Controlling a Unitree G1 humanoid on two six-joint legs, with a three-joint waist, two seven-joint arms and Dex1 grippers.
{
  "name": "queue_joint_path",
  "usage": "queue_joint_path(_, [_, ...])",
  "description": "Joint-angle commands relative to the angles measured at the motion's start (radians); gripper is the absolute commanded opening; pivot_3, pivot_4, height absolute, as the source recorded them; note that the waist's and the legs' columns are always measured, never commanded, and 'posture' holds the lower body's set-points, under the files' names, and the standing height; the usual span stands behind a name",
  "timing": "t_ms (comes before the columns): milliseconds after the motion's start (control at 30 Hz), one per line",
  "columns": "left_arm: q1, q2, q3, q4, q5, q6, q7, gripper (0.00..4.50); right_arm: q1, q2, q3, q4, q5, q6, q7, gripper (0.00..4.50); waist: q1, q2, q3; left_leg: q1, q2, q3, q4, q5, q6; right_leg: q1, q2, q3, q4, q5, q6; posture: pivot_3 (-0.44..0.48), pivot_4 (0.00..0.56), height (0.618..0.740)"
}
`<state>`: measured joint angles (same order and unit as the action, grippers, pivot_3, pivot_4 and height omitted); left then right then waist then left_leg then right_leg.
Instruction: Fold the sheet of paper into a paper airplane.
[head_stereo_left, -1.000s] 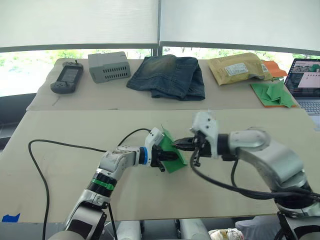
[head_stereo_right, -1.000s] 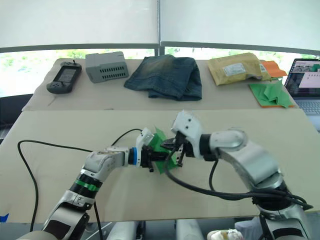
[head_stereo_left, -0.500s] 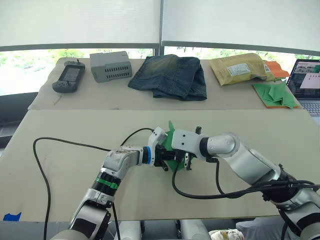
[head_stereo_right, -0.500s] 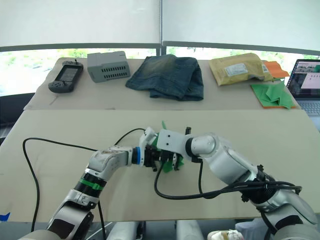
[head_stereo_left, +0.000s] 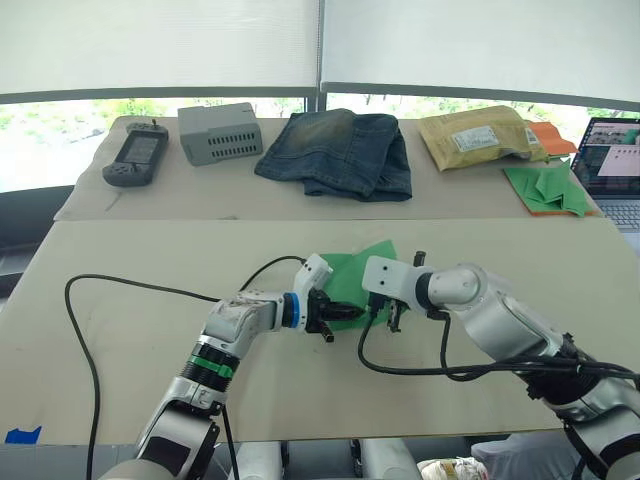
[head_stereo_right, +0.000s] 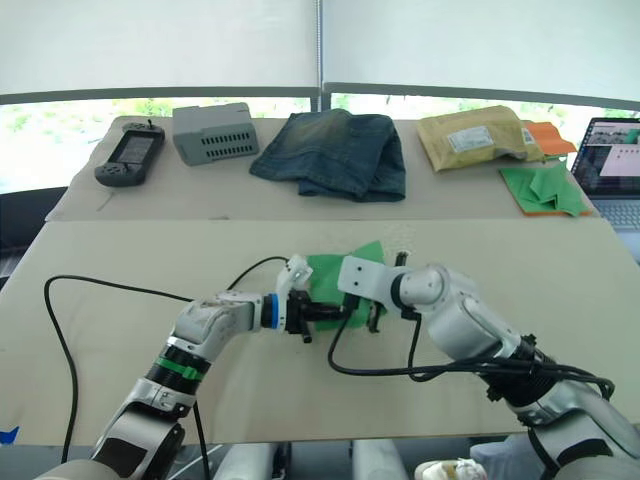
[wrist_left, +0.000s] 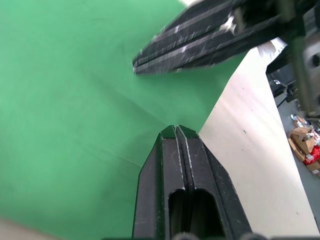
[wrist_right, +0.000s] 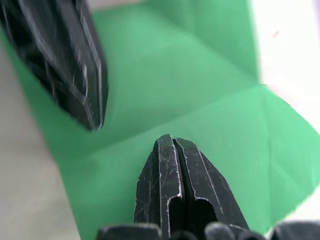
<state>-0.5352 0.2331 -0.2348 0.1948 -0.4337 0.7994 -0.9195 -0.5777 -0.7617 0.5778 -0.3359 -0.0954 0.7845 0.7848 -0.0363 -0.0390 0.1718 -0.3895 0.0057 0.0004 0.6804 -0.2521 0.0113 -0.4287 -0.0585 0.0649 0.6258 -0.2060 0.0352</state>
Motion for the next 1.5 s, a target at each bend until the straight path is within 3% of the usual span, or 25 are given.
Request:
queue_joint_path(33, [-0.002,0.011,0.014,-0.023,0.004,-0.024,-0.002,0.00,0.034,0.017,-0.050,0.006,0.011,-0.038,0.004,0.03,-0.002,0.000,0.000,0.000,0.000,0.000,0.000,0.000,0.000,0.000,0.000,0.000,0.000,0.000,0.000,0.000,0.150,0.728])
queue_joint_path(333, [-0.012,0.025,0.037,-0.009,0.017,-0.062,0.017,0.00,0.149,0.093,-0.074,0.002,0.011,-0.070,0.012,0.03,-0.005,0.000,0.000,0.004,0.001,0.000,0.000,0.000,0.000,0.004,0.001,0.000,0.001,-0.003,0.004,0.000,0.150,0.728])
queue_joint_path(533, [-0.054,-0.054,0.078,0.054,0.034,-0.152,0.090,0.00,0.182,0.142,-0.135,-0.009,0.028,-0.053,-0.004,0.03,-0.004,0.000,0.000,0.005,0.001,0.000,0.000,0.000,0.000,0.005,0.001,0.000,0.001,-0.003,0.005,0.000,0.150,0.728])
queue_joint_path(767, [-0.075,-0.053,-0.046,0.135,0.214,-0.331,0.099,0.00,0.227,0.171,-0.243,-0.063,0.076,-0.013,-0.022,0.03,-0.003,0.000,0.000,0.004,0.001,0.000,0.000,0.000,0.000,0.004,0.001,0.000,0.000,-0.002,0.003,0.000,0.150,0.728])
queue_joint_path(967, [-0.075,-0.058,-0.008,0.109,0.194,-0.315,0.101,0.00,0.225,0.245,-0.430,-0.115,0.167,0.034,-0.102,0.03,0.001,0.000,0.000,0.003,0.000,0.000,0.000,0.000,0.000,0.003,0.000,0.001,0.000,-0.002,0.005,0.000,0.150,0.728])
queue_joint_path(1200, [-0.082,-0.008,0.095,-0.041,0.110,-0.208,0.101,0.00,0.219,0.332,-0.766,-0.175,0.409,0.300,-0.147,0.03,0.001,0.000,0.000,0.001,0.001,-0.002,0.000,0.000,0.000,0.002,0.001,0.000,0.000,0.001,0.000,0.000,0.150,0.728])
queue_joint_path(1367, [-0.053,0.077,0.126,-0.187,0.077,-0.137,0.094,0.00,0.168,0.414,-0.997,-0.098,0.493,0.578,-0.251,1.60,-0.001,0.000,0.000,0.001,0.001,-0.002,0.000,0.000,0.000,0.002,-0.001,0.001,0.000,0.001,0.000,0.000,0.150,0.728])
queue_joint_path(1500, [-0.031,0.119,0.137,-0.242,0.068,-0.113,0.107,0.00,0.125,0.470,-1.078,-0.024,0.523,0.670,-0.299,2.94,-0.006,0.000,0.000,0.001,0.001,-0.001,-0.001,0.000,0.000,0.002,0.000,0.001,0.001,0.001,0.000,0.000,0.150,0.728])
